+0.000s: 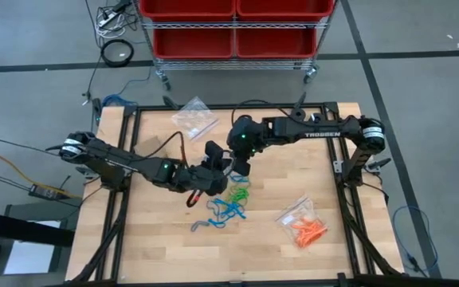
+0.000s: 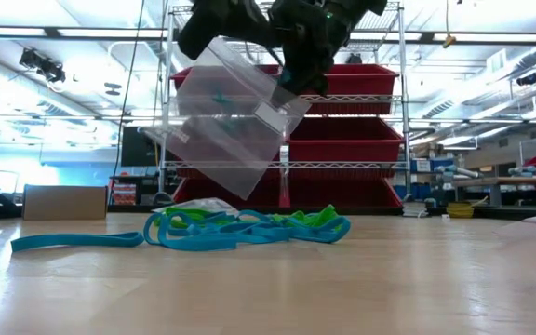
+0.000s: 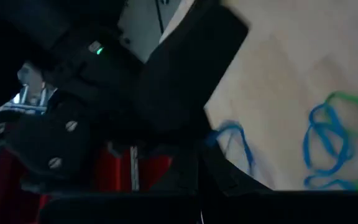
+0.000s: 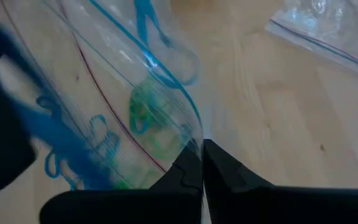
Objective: Sort rubber bands
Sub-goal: Put the blue rubber band into the transparent zip bag
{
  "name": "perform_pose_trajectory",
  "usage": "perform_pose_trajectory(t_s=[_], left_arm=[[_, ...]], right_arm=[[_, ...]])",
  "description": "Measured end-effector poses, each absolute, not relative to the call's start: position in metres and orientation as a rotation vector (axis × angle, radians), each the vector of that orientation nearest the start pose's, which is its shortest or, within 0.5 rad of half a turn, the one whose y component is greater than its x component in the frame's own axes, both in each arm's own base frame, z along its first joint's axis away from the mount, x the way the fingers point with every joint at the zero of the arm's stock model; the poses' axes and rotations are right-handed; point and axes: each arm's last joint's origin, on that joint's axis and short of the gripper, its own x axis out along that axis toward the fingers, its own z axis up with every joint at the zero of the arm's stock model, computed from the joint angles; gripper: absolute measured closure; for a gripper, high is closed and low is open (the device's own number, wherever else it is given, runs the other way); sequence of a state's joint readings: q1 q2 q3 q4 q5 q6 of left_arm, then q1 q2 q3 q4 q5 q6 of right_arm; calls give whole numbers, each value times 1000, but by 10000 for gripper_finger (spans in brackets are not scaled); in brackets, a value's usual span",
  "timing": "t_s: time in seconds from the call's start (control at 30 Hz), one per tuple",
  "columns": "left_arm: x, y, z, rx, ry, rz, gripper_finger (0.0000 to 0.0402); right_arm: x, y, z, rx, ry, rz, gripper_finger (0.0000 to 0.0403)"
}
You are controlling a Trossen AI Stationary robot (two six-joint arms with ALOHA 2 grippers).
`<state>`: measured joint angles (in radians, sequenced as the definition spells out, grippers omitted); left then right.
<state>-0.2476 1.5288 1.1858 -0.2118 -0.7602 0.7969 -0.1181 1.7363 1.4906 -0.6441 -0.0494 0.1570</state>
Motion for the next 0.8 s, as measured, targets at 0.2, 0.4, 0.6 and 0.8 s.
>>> perform_pose_trajectory(t_s=[0.2,0.4,0.6,0.8], left_arm=[[324,-57,289,1078,793,253,401],[321,-57,285,1075,827,225,392],[321,-58,285,1051,818,211,333],[321,-63,300,1034,761,261,258]], right_arm=[[374,-42,287,222,882,-127,403],[374,-42,288,222,880,-126,403],[374,-42,288,224,880,-122,403],[374,-41,288,239,885,-105,403]])
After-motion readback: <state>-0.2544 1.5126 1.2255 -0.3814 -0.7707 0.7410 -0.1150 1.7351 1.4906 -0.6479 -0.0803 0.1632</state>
